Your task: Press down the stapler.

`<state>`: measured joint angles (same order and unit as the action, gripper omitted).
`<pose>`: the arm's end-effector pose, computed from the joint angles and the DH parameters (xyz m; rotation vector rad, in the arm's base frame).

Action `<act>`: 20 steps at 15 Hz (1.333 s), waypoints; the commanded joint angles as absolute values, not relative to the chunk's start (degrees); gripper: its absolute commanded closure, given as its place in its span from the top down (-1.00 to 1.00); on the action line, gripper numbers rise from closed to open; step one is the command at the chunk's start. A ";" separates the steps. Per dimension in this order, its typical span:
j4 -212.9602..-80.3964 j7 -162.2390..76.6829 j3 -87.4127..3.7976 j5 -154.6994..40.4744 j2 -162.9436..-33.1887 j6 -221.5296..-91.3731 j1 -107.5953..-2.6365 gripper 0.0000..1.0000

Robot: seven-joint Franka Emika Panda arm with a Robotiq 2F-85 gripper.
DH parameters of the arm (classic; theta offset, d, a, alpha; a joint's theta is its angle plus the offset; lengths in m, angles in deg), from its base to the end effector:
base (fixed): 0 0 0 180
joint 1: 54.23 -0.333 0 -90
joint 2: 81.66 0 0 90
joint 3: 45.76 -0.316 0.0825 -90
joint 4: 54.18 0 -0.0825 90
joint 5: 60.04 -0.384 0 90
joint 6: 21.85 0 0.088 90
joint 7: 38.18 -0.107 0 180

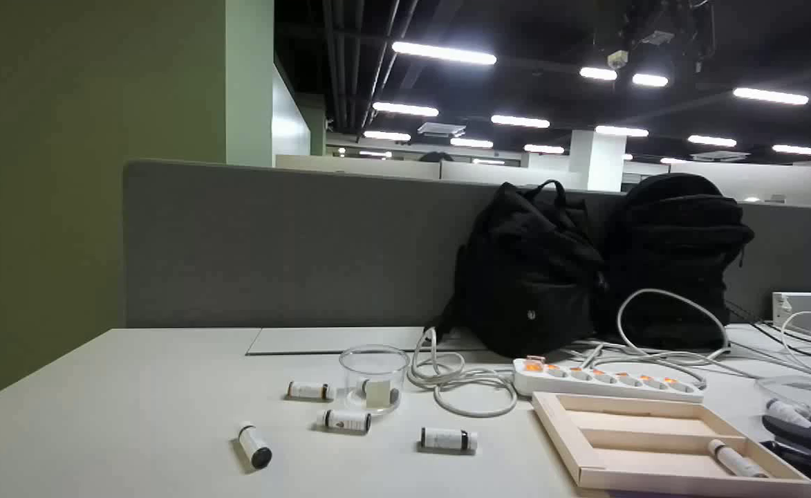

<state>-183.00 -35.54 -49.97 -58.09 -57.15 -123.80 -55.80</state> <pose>0.4180 0.0426 0.5289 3.0680 0.2266 -0.0628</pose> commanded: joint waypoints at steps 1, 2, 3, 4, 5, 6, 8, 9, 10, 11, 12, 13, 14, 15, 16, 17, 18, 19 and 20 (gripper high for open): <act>-182.84 -35.78 -49.43 -57.86 -57.24 -123.75 -56.46 1.00; -182.83 -35.78 -49.44 -57.86 -57.24 -123.81 -56.46 1.00; -182.83 -35.78 -49.44 -57.86 -57.23 -123.82 -56.46 1.00; -182.83 -35.78 -49.43 -57.86 -57.22 -123.83 -56.46 1.00; -182.83 -35.78 -49.43 -57.86 -57.22 -123.83 -56.46 1.00; -182.83 -35.78 -49.44 -57.86 -57.22 -123.84 -56.46 1.00; -182.83 -35.78 -49.43 -57.86 -57.22 -123.84 -56.46 1.00; -183.92 -34.23 -48.62 -57.71 -56.67 -125.79 -56.27 1.00; -185.31 -32.08 -47.25 -57.60 -56.16 -128.79 -55.82 1.00; -186.06 -29.95 -45.88 -57.97 -56.13 -130.77 -55.51 1.00; -187.25 -27.07 -43.93 -58.36 -56.06 -133.94 -55.04 1.00; -188.09 -24.20 -42.10 -58.37 -56.27 -136.54 -54.53 1.00; -188.50 -20.33 -39.91 -58.26 -56.88 -138.81 -53.96 1.00; -188.56 -16.67 -37.79 -58.72 -57.72 -140.35 -53.56 1.00; -188.43 -12.73 -35.54 -59.48 -58.73 -141.64 -53.26 1.00; -187.62 -9.39 -33.24 -60.56 -60.43 -142.00 -52.82 1.00; -186.28 -8.55 -31.77 -61.02 -62.62 -140.89 -51.92 1.00; -184.45 -9.09 -30.73 -61.45 -65.02 -137.68 -50.97 1.00; -188.17 -9.94 -32.68 -60.26 -60.61 -140.53 -51.32 1.00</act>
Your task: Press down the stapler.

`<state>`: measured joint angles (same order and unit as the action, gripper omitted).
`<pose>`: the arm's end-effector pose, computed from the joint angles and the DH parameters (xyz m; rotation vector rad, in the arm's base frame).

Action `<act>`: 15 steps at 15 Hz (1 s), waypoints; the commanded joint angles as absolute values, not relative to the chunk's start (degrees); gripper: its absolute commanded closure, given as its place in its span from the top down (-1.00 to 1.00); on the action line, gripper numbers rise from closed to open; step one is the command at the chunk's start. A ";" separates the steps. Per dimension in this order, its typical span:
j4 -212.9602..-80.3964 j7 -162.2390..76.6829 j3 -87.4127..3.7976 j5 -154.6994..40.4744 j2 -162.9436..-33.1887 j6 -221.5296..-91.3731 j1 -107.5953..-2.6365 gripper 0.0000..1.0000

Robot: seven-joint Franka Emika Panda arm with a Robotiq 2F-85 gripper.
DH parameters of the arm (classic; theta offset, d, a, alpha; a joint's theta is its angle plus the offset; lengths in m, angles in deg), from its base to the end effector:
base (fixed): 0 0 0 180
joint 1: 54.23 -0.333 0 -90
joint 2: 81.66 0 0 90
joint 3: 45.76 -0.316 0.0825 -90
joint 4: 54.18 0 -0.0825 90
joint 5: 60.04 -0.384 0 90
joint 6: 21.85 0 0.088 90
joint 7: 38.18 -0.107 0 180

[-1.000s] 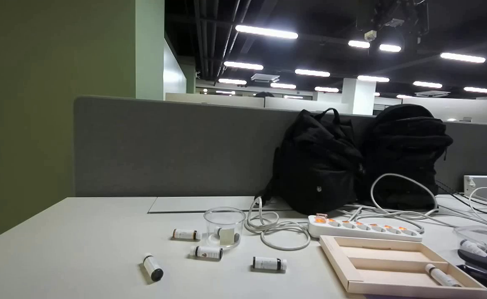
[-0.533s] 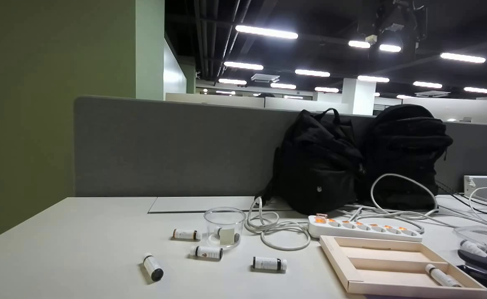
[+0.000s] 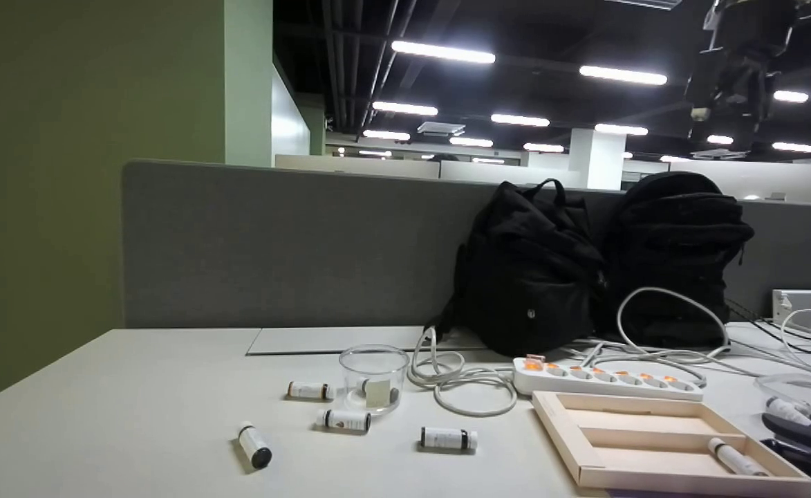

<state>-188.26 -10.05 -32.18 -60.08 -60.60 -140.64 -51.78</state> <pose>0.4300 -0.1294 0.4810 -3.0719 -0.3429 -0.1798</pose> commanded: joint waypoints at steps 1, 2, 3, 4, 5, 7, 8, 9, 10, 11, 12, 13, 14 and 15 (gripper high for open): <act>-187.68 -9.19 -31.62 -60.52 -62.06 -139.91 -50.52 1.00; -187.18 -8.72 -31.15 -60.70 -63.28 -139.76 -50.06 1.00; -186.75 -8.65 -31.08 -60.85 -64.17 -139.71 -49.93 1.00; -186.44 -8.65 -31.21 -60.96 -64.65 -139.64 -50.00 1.00; -186.18 -8.65 -31.39 -61.06 -64.85 -139.48 -50.09 1.00; -187.59 -8.31 -31.56 -60.31 -64.86 -141.51 -49.91 1.00; -188.51 -7.75 -31.26 -60.12 -65.86 -142.50 -49.64 1.00; -188.94 -7.65 -30.58 -61.22 -67.68 -143.36 -49.41 0.50; -189.10 -6.69 -29.69 -62.81 -70.30 -143.52 -49.24 0.48; -189.69 -5.83 -29.22 -63.79 -72.11 -144.43 -48.88 0.33; -190.75 -3.74 -28.67 -64.84 -73.92 -146.96 -48.50 0.19; -191.43 -1.68 -28.49 -65.98 -75.58 -149.33 -48.04 0.06; -192.08 0.32 -28.52 -66.83 -77.29 -152.04 -47.38 -0.11; -192.38 2.28 -28.65 -67.74 -79.13 -154.29 -46.67 -0.22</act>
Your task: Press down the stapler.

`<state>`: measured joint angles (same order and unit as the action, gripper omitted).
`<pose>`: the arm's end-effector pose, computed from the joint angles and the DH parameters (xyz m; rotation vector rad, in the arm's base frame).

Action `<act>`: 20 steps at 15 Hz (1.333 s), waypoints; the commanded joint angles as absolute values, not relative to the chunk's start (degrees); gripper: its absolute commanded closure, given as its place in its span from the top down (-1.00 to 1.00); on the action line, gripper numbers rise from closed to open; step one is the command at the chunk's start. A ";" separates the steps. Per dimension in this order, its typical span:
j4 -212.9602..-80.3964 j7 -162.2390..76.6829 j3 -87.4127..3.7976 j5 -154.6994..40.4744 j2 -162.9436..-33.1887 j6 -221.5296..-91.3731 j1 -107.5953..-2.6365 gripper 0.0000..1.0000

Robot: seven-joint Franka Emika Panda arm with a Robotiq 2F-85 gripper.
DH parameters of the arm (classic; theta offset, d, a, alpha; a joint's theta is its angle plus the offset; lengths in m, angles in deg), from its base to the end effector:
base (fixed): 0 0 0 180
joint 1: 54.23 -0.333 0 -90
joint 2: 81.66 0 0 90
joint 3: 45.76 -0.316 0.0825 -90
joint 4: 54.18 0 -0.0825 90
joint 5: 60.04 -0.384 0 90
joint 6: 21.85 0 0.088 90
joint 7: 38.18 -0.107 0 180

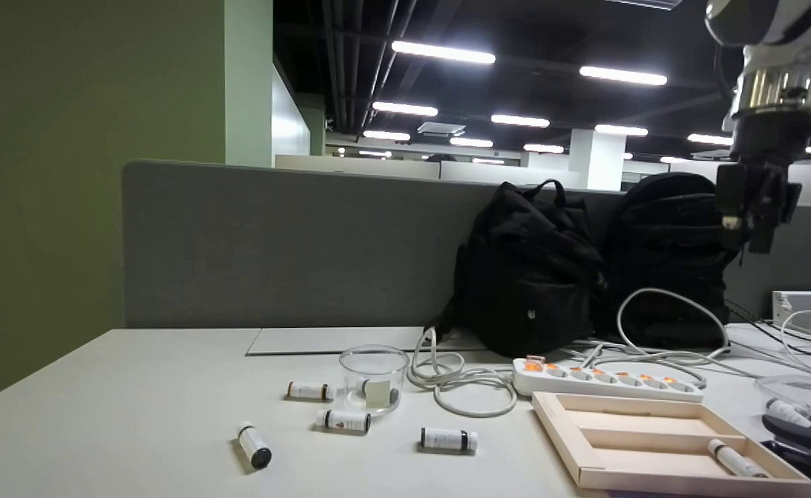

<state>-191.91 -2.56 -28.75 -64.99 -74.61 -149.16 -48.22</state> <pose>0.4336 -0.1810 0.3547 -3.0093 -0.2542 0.0098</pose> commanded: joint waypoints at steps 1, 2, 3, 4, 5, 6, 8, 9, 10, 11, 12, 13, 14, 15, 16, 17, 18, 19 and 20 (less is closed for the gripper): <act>-192.36 3.98 -28.90 -68.14 -81.21 -156.39 -45.83 -0.35; -192.13 5.26 -29.27 -68.06 -83.19 -158.31 -45.00 -0.50; -191.73 6.88 -29.70 -67.96 -85.07 -159.83 -44.31 -0.63; -191.30 8.60 -30.21 -67.47 -86.68 -161.13 -43.68 -0.79; -190.92 10.25 -30.67 -66.71 -88.19 -162.28 -43.04 -0.91; -190.48 11.13 -30.98 -64.94 -89.59 -162.75 -42.41 -0.98; -188.71 4.54 -30.20 -57.38 -91.73 -160.08 -41.97 -1.00; -191.54 7.98 -31.78 -61.39 -89.63 -162.48 -41.26 -0.94; -191.04 6.77 -31.74 -59.23 -90.53 -162.12 -40.90 -0.98; -190.59 6.40 -31.72 -58.35 -91.17 -161.93 -40.64 -0.98; -190.22 6.37 -31.72 -58.19 -91.52 -161.68 -40.50 -0.98; -189.97 6.37 -31.74 -58.19 -91.64 -161.51 -40.49 -0.98; -189.86 6.37 -31.74 -58.18 -91.64 -161.43 -40.49 -0.98; -189.80 6.37 -31.74 -58.18 -91.64 -161.40 -40.49 -1.00; -190.46 7.21 -31.89 -58.38 -92.68 -163.57 -40.11 -1.00; -190.93 7.25 -32.12 -58.42 -93.33 -165.03 -39.77 -1.00; -191.51 7.80 -32.44 -58.59 -94.10 -166.35 -39.33 -1.00; -192.17 7.67 -32.55 -58.14 -94.72 -168.19 -39.04 -1.00; -192.63 7.76 -32.64 -57.64 -95.42 -169.74 -38.68 -1.00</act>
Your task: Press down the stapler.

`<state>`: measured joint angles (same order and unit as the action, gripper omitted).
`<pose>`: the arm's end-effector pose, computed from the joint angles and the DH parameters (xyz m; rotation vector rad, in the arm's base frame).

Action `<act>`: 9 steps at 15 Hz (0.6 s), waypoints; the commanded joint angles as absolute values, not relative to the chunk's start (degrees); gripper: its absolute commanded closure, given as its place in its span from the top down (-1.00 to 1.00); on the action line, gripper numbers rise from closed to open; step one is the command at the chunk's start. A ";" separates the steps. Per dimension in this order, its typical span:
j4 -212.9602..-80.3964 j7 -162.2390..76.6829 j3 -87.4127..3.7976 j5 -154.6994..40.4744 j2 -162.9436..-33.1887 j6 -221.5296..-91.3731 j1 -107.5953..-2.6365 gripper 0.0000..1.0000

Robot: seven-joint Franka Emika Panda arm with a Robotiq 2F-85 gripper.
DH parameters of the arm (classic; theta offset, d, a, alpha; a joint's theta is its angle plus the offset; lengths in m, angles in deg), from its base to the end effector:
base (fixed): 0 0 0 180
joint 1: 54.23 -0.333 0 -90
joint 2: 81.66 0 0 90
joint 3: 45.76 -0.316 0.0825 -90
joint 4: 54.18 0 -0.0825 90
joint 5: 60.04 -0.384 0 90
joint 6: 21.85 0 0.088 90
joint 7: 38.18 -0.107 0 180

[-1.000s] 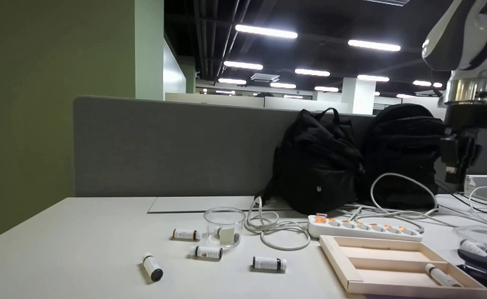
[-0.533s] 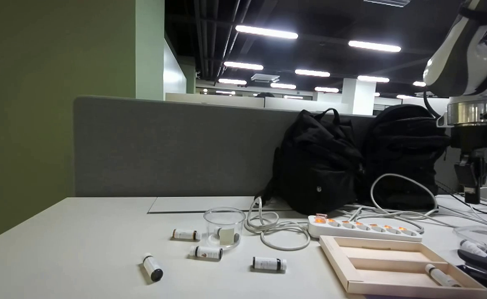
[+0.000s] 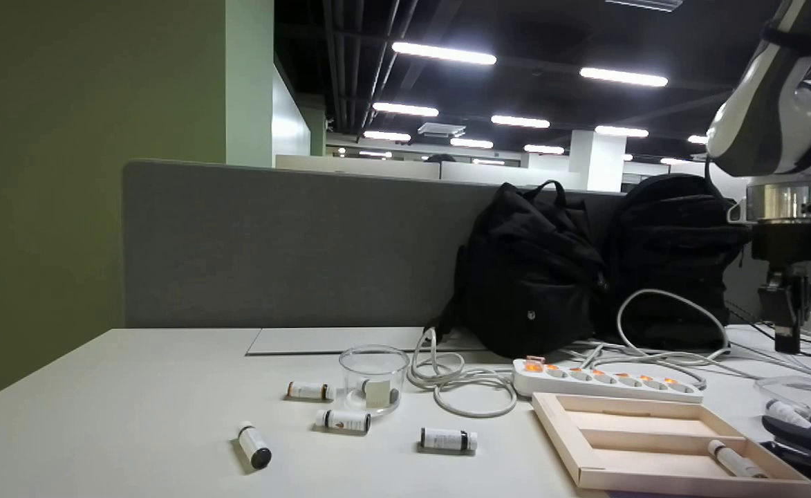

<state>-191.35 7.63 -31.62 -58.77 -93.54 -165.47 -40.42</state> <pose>0.4335 -0.2331 0.2266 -3.0905 -0.5194 0.1708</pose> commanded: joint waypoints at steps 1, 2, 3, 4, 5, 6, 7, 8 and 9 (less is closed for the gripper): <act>-193.07 7.83 -32.77 -57.30 -96.09 -171.41 -38.31 -1.00; -193.33 8.08 -32.94 -57.24 -96.80 -172.71 -37.89 -1.00; -193.57 8.50 -33.09 -57.05 -97.65 -174.83 -37.40 -1.00; -193.66 8.90 -33.38 -57.03 -98.58 -176.61 -36.80 -1.00; -193.29 9.57 -34.05 -57.63 -99.63 -177.41 -35.95 -1.00; -193.14 10.52 -34.92 -58.42 -100.42 -178.45 -34.97 -1.00; -193.07 11.45 -35.75 -58.81 -101.06 -179.38 -34.08 -1.00; -193.00 12.09 -36.59 -59.14 -101.71 -180.10 -33.22 -1.00; -192.98 12.67 -37.31 -59.19 -102.33 -180.84 -32.51 -1.00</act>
